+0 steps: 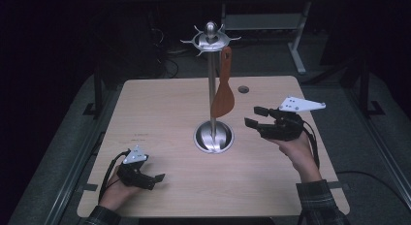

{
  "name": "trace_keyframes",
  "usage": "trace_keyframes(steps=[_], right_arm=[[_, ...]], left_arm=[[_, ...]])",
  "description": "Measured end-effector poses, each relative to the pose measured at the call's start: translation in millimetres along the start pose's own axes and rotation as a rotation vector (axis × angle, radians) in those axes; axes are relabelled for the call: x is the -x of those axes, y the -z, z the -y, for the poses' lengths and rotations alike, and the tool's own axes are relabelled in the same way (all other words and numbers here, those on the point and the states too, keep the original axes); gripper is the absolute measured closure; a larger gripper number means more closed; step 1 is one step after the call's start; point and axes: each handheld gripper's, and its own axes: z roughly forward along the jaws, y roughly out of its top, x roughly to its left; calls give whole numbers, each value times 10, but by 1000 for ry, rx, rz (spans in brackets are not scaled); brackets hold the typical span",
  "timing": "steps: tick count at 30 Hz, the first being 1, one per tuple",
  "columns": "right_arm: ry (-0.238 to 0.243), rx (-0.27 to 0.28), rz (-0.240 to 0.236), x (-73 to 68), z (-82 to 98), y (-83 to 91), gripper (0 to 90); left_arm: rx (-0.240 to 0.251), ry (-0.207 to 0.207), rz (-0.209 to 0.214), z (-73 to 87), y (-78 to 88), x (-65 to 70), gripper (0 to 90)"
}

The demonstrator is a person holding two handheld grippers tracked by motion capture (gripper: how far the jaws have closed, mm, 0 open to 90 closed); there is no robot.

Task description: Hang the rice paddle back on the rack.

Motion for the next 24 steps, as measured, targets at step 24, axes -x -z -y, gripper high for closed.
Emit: trace_keyframes(steps=[24], right_arm=[[-77,-216,154,139,861,52,272]], left_arm=[[-3,-12,12,-2,16,10,0]])
